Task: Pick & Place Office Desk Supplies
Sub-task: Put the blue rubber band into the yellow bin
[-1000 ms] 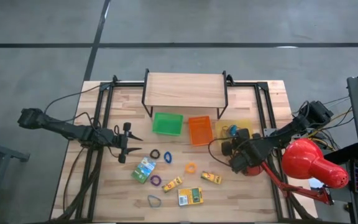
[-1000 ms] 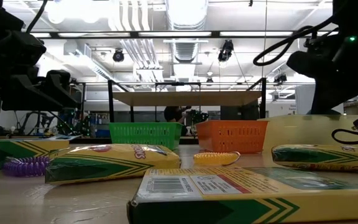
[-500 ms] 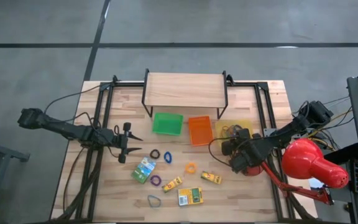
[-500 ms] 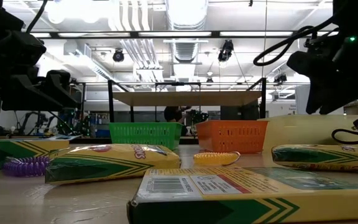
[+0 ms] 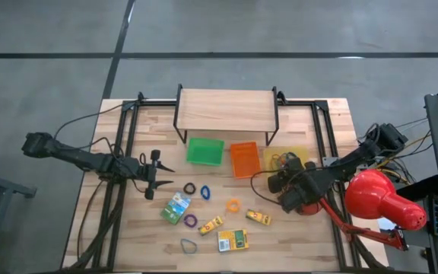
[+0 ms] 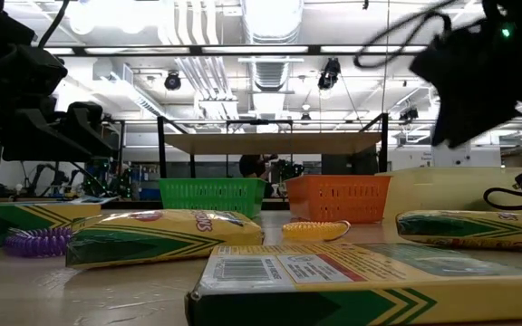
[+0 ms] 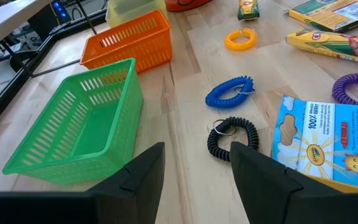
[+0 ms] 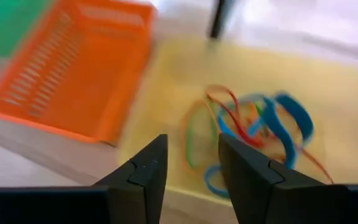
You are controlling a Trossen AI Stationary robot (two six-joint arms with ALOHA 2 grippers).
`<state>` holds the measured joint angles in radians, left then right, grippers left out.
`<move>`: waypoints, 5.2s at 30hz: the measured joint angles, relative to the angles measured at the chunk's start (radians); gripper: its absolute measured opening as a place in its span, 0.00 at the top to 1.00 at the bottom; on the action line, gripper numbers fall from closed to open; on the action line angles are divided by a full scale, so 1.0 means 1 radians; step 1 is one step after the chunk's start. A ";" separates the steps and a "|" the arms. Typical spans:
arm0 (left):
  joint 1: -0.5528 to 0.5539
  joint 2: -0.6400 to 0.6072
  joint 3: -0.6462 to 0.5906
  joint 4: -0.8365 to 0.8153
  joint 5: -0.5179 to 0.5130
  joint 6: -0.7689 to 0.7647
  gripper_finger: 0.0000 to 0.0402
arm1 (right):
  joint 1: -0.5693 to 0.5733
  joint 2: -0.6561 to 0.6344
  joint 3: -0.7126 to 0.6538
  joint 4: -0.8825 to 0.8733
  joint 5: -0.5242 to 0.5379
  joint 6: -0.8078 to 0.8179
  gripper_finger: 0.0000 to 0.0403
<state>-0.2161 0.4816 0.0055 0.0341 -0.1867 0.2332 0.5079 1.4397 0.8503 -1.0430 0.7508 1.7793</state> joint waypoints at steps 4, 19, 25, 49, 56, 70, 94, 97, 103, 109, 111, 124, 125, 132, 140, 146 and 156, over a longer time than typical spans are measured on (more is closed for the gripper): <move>0.000 0.000 0.000 0.000 0.000 0.000 0.54 | 0.000 -0.003 0.071 0.001 0.107 -0.111 0.64; 0.000 0.000 0.000 0.000 0.000 0.002 0.54 | 0.002 0.001 0.176 0.493 0.221 -0.778 0.64; 0.000 0.000 0.000 0.000 0.000 0.002 0.54 | 0.005 0.002 0.123 0.877 0.179 -1.215 0.66; 0.001 0.000 0.000 0.000 0.000 0.001 0.54 | -0.228 -0.245 -0.045 0.998 -0.206 -1.572 0.61; 0.001 0.000 0.000 0.000 0.000 0.000 0.54 | -0.166 -0.476 -0.225 0.999 -0.122 -1.526 0.61; 0.000 0.000 0.000 0.000 0.000 0.000 0.54 | -0.168 -0.625 -0.386 1.110 -0.122 -1.470 0.62; 0.000 0.000 0.000 0.000 0.000 0.002 0.54 | -0.167 -0.625 -0.384 1.107 -0.122 -1.492 0.65; 0.000 0.000 0.000 0.000 0.000 0.002 0.54 | -0.167 -0.625 -0.384 1.107 -0.122 -1.492 0.64; 0.000 0.000 0.000 0.000 -0.004 0.003 0.54 | -0.167 -0.625 -0.384 1.107 -0.122 -1.492 0.64; 0.000 0.000 0.000 0.002 -0.016 0.079 0.54 | -0.167 -0.625 -0.383 1.108 -0.122 -1.492 0.67; 0.000 0.000 0.000 0.002 -0.016 0.161 0.54 | -0.167 -0.625 -0.383 1.108 -0.122 -1.492 0.67; -0.003 0.000 0.033 0.075 0.043 -0.518 0.54 | -0.168 -0.625 -0.383 1.107 -0.122 -1.492 0.67; -0.008 0.000 0.042 0.077 0.056 -0.499 0.54 | -0.168 -0.625 -0.383 1.107 -0.122 -1.492 0.67; -0.056 0.001 0.164 -0.036 0.075 -0.477 0.54 | -0.168 -0.625 -0.383 1.107 -0.122 -1.492 0.68; -0.169 0.131 0.294 -0.129 0.070 -0.497 0.54 | -0.168 -0.625 -0.383 1.106 -0.121 -1.492 0.69; -0.227 0.336 0.388 -0.142 0.031 -0.500 0.54 | -0.168 -0.625 -0.383 1.106 -0.121 -1.492 0.67; -0.272 0.766 0.633 -0.255 0.033 -0.497 0.54 | -0.168 -0.625 -0.383 1.106 -0.122 -1.492 0.68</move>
<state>-0.4881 1.2477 0.6388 -0.2206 -0.1533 -0.2638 0.3403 0.8146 0.4671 0.0631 0.6292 0.2876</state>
